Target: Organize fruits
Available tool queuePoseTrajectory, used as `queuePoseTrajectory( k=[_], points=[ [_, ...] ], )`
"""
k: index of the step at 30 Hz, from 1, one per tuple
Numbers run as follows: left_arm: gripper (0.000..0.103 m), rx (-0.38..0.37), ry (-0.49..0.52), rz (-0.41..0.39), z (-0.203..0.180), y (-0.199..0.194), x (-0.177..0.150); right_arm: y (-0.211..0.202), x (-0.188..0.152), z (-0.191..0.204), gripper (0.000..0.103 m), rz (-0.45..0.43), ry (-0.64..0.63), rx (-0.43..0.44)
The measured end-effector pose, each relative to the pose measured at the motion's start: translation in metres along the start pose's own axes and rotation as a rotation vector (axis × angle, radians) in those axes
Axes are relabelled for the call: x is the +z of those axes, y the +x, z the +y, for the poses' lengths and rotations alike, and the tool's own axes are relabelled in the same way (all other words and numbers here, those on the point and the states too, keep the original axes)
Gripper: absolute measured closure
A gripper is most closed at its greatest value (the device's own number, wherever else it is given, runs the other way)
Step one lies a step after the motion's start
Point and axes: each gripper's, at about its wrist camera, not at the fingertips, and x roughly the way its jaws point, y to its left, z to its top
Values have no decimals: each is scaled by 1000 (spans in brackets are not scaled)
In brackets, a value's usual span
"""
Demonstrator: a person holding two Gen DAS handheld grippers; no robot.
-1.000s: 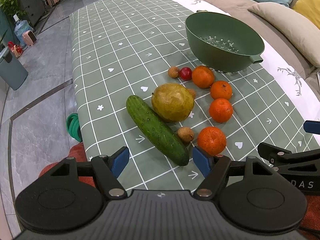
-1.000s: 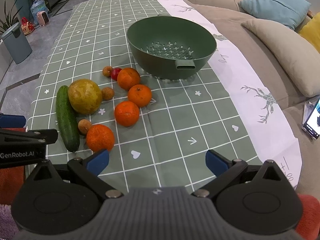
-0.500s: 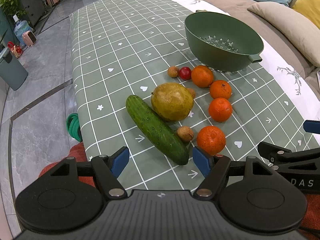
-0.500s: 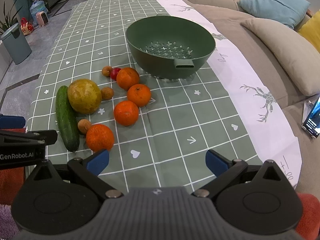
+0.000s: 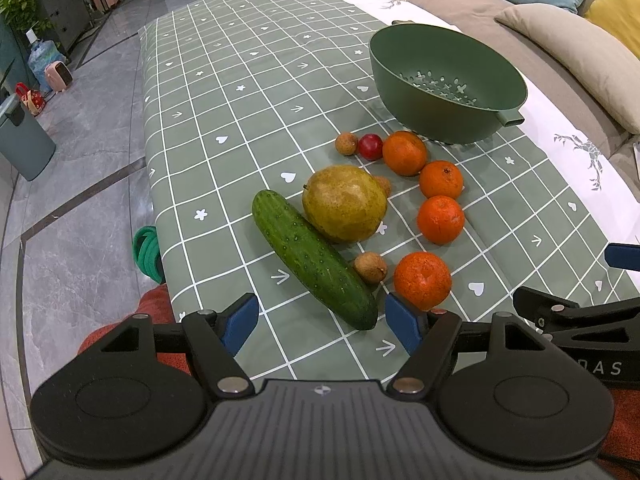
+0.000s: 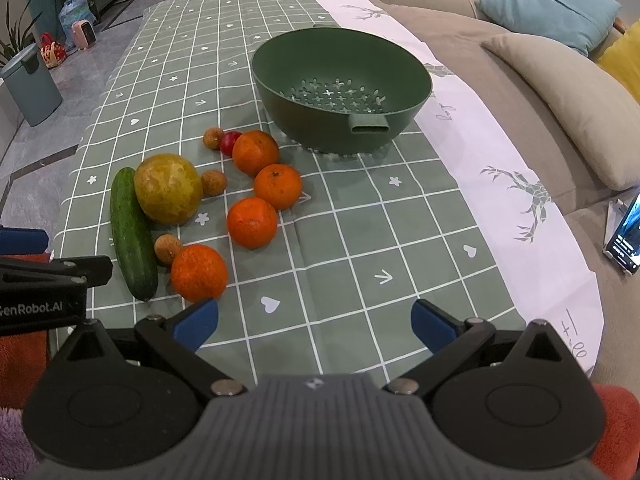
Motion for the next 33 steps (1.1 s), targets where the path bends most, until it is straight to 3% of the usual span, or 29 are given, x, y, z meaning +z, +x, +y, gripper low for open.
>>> queuePoseTrajectory(
  k=[18,22,26,33],
  points=[
    [18,-1,-4,2,2,-2,2,1,0,-1,4,0,4,7],
    [18,-14,-22,6,8,-1,7,1,1,-1,5,-43,-15,63],
    [24,-78,-114,39,26,4,17,0,8,6,5,-105,-97,115],
    [29,-73,-175,101,44,22,33,18,38,31,32,-88,-270,262]
  ],
)
